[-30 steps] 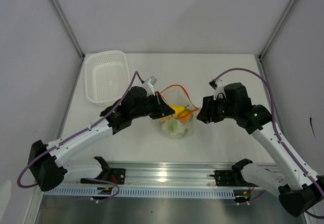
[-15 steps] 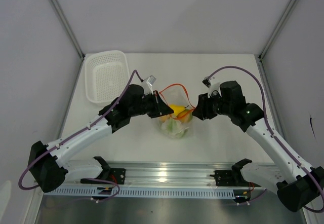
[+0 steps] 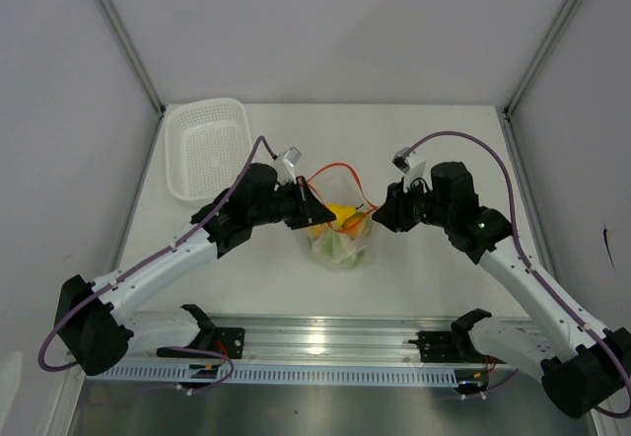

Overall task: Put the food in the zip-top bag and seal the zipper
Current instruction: Adjust the zipper food storage bag at the center of the board.

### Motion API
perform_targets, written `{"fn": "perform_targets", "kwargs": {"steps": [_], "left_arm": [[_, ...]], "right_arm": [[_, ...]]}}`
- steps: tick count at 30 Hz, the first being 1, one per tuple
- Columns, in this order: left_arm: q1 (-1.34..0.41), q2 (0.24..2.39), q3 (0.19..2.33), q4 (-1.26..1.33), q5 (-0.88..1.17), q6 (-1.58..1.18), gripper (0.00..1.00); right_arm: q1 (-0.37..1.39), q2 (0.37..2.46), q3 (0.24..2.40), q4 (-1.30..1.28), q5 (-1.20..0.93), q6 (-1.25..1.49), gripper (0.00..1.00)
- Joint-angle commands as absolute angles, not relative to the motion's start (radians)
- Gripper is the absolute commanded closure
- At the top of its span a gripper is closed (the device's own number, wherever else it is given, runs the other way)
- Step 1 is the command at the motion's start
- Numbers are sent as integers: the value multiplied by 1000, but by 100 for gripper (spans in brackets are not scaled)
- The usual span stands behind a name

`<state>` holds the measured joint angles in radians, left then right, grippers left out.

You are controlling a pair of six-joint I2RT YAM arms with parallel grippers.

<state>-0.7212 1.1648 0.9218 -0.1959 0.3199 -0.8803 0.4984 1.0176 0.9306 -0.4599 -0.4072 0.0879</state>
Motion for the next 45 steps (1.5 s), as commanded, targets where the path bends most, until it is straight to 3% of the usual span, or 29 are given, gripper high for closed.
{"fn": "perform_targets", "kwargs": {"steps": [1,6,14,16,19,21,22,25,26,28,30,31,40,45], "left_arm": [[-709,1155,916,-166,342,-854,99],[-706,1152,910,-170,344,-851,99],[-698,1154,914,-175,356,-847,99],[-696,1154,914,-176,353,-845,99],[-692,1146,911,-183,347,-827,99],[-692,1103,904,-190,319,-801,83],[-693,1082,904,-199,269,-793,70],[-692,984,888,-204,191,-735,52],[-692,961,894,-204,175,-717,40],[-692,902,894,-168,178,-640,24],[-693,871,897,-123,247,-535,18],[-695,850,902,-83,276,-499,3],[-722,923,1025,-91,630,-229,1],[-735,933,980,49,816,-170,0]], "right_arm": [[503,976,939,-394,-417,49,69],[502,1002,960,-410,-394,34,64],[505,1039,989,-423,-443,15,83],[508,1037,985,-416,-454,20,99],[506,1032,989,-414,-478,28,100],[509,1032,1003,-423,-498,29,100],[518,1035,1029,-440,-508,32,100],[567,1064,1090,-486,-517,15,100],[586,1075,1139,-532,-514,6,100],[651,1097,1192,-596,-493,-3,100],[690,1095,1252,-626,-468,-31,100],[705,1092,1267,-656,-465,-34,100],[730,1106,1354,-805,-618,-48,100],[741,1086,1368,-861,-676,-49,100]]}}
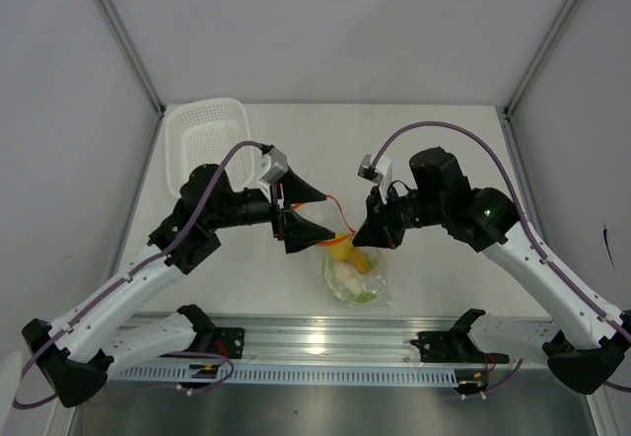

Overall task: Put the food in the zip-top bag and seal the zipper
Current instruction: Adjust the zipper food storage bag at the center of the board.

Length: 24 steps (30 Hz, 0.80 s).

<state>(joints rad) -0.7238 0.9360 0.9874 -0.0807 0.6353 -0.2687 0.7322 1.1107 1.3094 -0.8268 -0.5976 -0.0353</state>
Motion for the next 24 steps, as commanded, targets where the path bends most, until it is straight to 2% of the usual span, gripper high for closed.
{"fn": "perform_targets", "kwargs": {"steps": [1,4,8,15,24], "left_arm": [[-736,939,977,64,868,-170,0],[-744,992,982,113,1006,-169,1],[-764,1061,1002,100,1087,-146,0],[-810,1123,1002,77,1029,-95,1],[-854,1178,1026,-100,934,-32,2]], "right_arm": [[742,1078,1367,-867,-680,-48,100],[745,1058,1356,-874,-715,-40,100],[749,1048,1338,-873,-727,-32,100],[756,1058,1328,-862,-720,-28,100],[756,1078,1335,-859,-710,-29,100]]}}
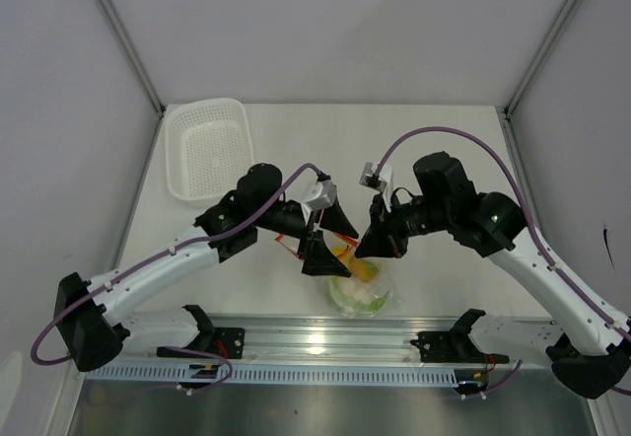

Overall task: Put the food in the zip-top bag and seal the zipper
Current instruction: Adjust the zipper food storage bag at the center of the board.

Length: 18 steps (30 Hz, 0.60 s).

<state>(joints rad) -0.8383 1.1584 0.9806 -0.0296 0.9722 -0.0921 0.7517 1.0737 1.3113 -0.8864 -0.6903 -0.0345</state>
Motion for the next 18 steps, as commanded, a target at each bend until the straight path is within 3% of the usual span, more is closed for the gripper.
{"fn": "perform_targets", "kwargs": {"steps": [1,5,6,9,16,18], "left_arm": [[-854,1186,1026,-118,922,-26,4],[-856,1207,1045,-169,878,-26,23],[-856,1207,1046,-179,868,-28,35],[-856,1190,1037,-190,828,-35,52],[-854,1135,1034,-276,733,-25,66],[-854,1129,1035,-285,721,-28,79]], "right_arm": [[758,1078,1333,-862,-715,-29,100],[759,1077,1330,-861,-689,-29,100],[759,1077,1330,-865,-683,-31,100],[759,1083,1341,-888,-658,-34,100],[758,1127,1359,-982,-627,-57,100],[758,1137,1351,-980,-634,-54,100]]}}
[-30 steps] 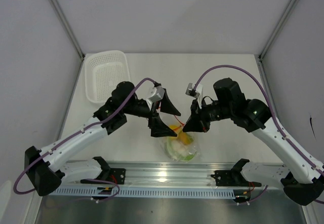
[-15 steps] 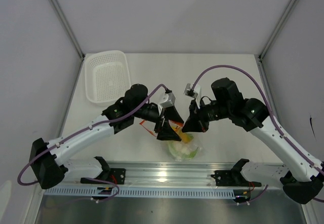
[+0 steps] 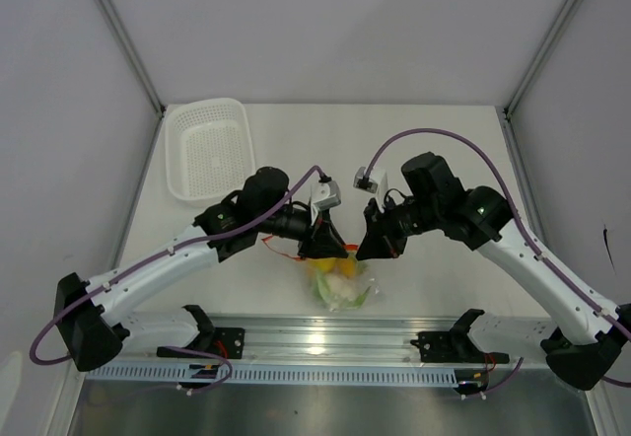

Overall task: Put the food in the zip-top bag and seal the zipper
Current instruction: Adjust the zipper food storage bag at the center of the board.

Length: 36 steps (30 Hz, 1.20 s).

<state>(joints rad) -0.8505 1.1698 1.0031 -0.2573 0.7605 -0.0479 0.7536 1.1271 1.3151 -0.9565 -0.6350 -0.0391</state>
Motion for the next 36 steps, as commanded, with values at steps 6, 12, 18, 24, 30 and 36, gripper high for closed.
{"fn": "perform_targets", "kwargs": {"steps": [6,12,18,24,30,36], "left_arm": [[-854,1143,1039,-296,779,-41,99],[-854,1120,1034,-272,770,-40,0],[-854,1124,1066,-210,871,-28,0],[-854,1236,1138,-278,930,-12,1],[-853,1206,1080,-192,854,-35,1],[-853,1261,1120,-281,911,-8,8]], "right_arm": [[758,1164,1359,-965,-650,-34,100],[758,1167,1362,-956,-686,-28,100],[759,1155,1351,-960,-727,-31,100],[759,1144,1359,-965,-727,-32,100],[759,1143,1356,-968,-739,-37,100],[759,1140,1359,-956,-713,-32,100]]}}
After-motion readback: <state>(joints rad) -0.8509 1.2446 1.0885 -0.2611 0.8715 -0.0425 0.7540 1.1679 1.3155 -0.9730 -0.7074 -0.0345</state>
